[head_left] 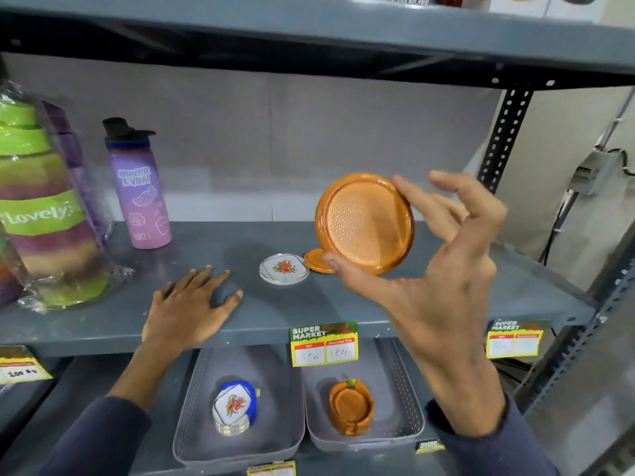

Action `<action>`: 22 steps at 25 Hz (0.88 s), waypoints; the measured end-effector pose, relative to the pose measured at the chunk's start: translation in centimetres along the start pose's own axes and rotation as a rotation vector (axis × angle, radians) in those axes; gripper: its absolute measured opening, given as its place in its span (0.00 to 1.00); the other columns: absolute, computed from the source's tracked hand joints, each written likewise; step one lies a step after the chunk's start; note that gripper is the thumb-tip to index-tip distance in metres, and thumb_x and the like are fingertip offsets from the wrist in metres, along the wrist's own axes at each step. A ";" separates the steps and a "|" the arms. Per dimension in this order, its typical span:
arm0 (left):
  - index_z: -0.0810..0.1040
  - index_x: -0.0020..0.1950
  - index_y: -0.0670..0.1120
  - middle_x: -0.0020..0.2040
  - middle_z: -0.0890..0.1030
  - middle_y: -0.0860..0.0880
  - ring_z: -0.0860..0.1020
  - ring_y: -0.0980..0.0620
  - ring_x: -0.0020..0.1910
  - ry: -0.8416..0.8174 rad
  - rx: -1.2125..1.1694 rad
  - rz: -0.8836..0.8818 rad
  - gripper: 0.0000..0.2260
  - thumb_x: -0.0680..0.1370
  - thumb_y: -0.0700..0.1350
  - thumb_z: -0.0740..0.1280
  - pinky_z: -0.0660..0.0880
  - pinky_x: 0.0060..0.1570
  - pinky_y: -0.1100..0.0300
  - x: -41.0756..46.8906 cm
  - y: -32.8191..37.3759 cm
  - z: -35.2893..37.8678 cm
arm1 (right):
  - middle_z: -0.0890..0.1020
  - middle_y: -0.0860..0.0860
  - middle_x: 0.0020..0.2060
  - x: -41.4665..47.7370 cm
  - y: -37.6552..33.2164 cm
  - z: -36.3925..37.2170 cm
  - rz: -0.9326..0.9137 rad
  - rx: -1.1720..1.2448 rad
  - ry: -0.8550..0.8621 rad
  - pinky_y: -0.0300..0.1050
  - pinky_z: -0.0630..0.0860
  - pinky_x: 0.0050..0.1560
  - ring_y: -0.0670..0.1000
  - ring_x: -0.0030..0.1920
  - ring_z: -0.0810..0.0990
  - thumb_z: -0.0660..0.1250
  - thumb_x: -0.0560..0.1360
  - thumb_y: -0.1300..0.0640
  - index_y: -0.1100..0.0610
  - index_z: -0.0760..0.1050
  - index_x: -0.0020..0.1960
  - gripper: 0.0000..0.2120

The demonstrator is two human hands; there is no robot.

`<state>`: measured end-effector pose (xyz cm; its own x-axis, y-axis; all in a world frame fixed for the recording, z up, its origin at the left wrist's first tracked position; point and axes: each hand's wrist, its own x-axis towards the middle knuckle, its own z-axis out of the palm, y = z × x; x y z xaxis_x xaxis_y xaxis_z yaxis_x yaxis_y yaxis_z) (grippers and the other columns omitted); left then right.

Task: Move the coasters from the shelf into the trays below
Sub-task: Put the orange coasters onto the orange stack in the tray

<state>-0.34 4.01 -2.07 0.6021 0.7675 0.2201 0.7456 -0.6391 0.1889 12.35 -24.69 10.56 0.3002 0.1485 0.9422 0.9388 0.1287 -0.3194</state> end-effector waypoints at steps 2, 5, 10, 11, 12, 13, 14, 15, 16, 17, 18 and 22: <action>0.58 0.78 0.63 0.81 0.55 0.57 0.52 0.55 0.79 -0.013 0.000 0.001 0.32 0.75 0.72 0.48 0.51 0.75 0.47 0.0 0.1 -0.1 | 0.73 0.41 0.66 -3.2 0.8 -0.6 0.130 -0.009 -0.132 0.55 0.78 0.62 0.54 0.63 0.81 0.80 0.60 0.34 0.43 0.62 0.68 0.43; 0.59 0.78 0.63 0.81 0.56 0.57 0.53 0.55 0.79 -0.018 0.001 -0.001 0.32 0.75 0.72 0.49 0.50 0.75 0.47 0.0 0.1 -0.1 | 0.78 0.45 0.65 -11.8 2.2 -1.6 0.470 0.066 -0.302 0.46 0.77 0.63 0.50 0.65 0.80 0.77 0.53 0.25 0.24 0.59 0.64 0.45; 0.62 0.77 0.61 0.80 0.59 0.55 0.56 0.53 0.79 0.017 0.011 0.015 0.34 0.74 0.73 0.49 0.52 0.74 0.45 0.3 0.0 0.3 | 0.83 0.43 0.58 -23.9 8.7 -1.0 0.816 -0.090 -0.587 0.31 0.73 0.57 0.40 0.59 0.80 0.77 0.53 0.29 0.25 0.56 0.59 0.42; 0.62 0.77 0.61 0.80 0.60 0.55 0.57 0.53 0.79 0.016 0.009 0.016 0.35 0.73 0.73 0.48 0.53 0.74 0.45 0.3 0.0 0.3 | 0.84 0.45 0.57 -25.1 10.4 -0.3 0.856 -0.131 -0.639 0.36 0.75 0.57 0.47 0.58 0.82 0.78 0.55 0.29 0.28 0.56 0.60 0.41; 0.62 0.77 0.61 0.80 0.60 0.55 0.57 0.53 0.79 0.018 0.007 0.016 0.36 0.72 0.74 0.47 0.53 0.74 0.45 0.3 -0.1 0.4 | 0.85 0.49 0.58 -26.3 12.3 0.6 0.896 -0.178 -0.697 0.43 0.77 0.57 0.53 0.58 0.83 0.78 0.57 0.31 0.33 0.58 0.62 0.42; 0.63 0.77 0.61 0.80 0.60 0.55 0.57 0.53 0.79 0.021 0.003 0.016 0.36 0.71 0.74 0.47 0.53 0.74 0.45 0.3 -0.2 0.4 | 0.84 0.53 0.59 -27.1 13.9 1.6 0.943 -0.234 -0.752 0.49 0.78 0.58 0.59 0.59 0.82 0.79 0.60 0.33 0.40 0.60 0.66 0.43; 0.63 0.77 0.61 0.80 0.60 0.56 0.57 0.53 0.79 0.020 -0.001 0.016 0.37 0.71 0.75 0.47 0.53 0.74 0.45 0.3 -0.3 0.4 | 0.83 0.57 0.60 -27.8 15.5 2.5 0.988 -0.291 -0.802 0.52 0.79 0.58 0.63 0.60 0.82 0.80 0.62 0.34 0.46 0.61 0.68 0.44; 0.62 0.77 0.62 0.80 0.60 0.56 0.57 0.53 0.78 0.018 -0.003 0.017 0.37 0.71 0.75 0.46 0.53 0.74 0.45 0.4 -0.4 0.4 | 0.83 0.60 0.60 -28.4 17.0 3.4 1.020 -0.353 -0.843 0.53 0.79 0.59 0.65 0.60 0.81 0.80 0.63 0.35 0.50 0.61 0.69 0.45; 0.62 0.77 0.62 0.80 0.60 0.56 0.57 0.53 0.78 0.018 -0.003 0.018 0.37 0.71 0.75 0.46 0.53 0.74 0.45 0.4 -0.4 0.4 | 0.82 0.61 0.59 -28.9 18.4 4.1 1.027 -0.407 -0.882 0.55 0.78 0.60 0.66 0.60 0.81 0.79 0.65 0.35 0.51 0.61 0.70 0.44; 0.62 0.77 0.62 0.80 0.61 0.56 0.57 0.53 0.78 0.021 -0.001 0.019 0.37 0.71 0.75 0.46 0.53 0.73 0.45 0.4 -0.3 0.5 | 0.82 0.62 0.59 -29.3 19.5 4.8 1.021 -0.437 -0.917 0.55 0.76 0.62 0.66 0.61 0.80 0.78 0.66 0.35 0.50 0.60 0.70 0.44; 0.63 0.77 0.62 0.80 0.61 0.56 0.57 0.54 0.78 0.026 0.000 0.017 0.37 0.71 0.75 0.46 0.53 0.73 0.45 0.4 -0.3 0.5 | 0.82 0.62 0.59 -29.8 20.5 5.3 1.009 -0.453 -0.946 0.55 0.74 0.64 0.66 0.62 0.79 0.78 0.67 0.35 0.50 0.59 0.71 0.43; 0.63 0.76 0.62 0.79 0.61 0.56 0.58 0.54 0.78 0.043 -0.006 0.012 0.36 0.71 0.75 0.47 0.53 0.73 0.44 0.3 -0.2 0.4 | 0.80 0.62 0.61 -31.4 23.2 6.7 0.939 -0.532 -1.040 0.56 0.67 0.67 0.63 0.67 0.73 0.75 0.71 0.37 0.51 0.58 0.73 0.41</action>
<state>-0.16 4.35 -2.46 0.5981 0.7571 0.2628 0.7367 -0.6485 0.1917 23.59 -19.81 -27.15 0.7762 0.6139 -0.1435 0.4958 -0.7350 -0.4626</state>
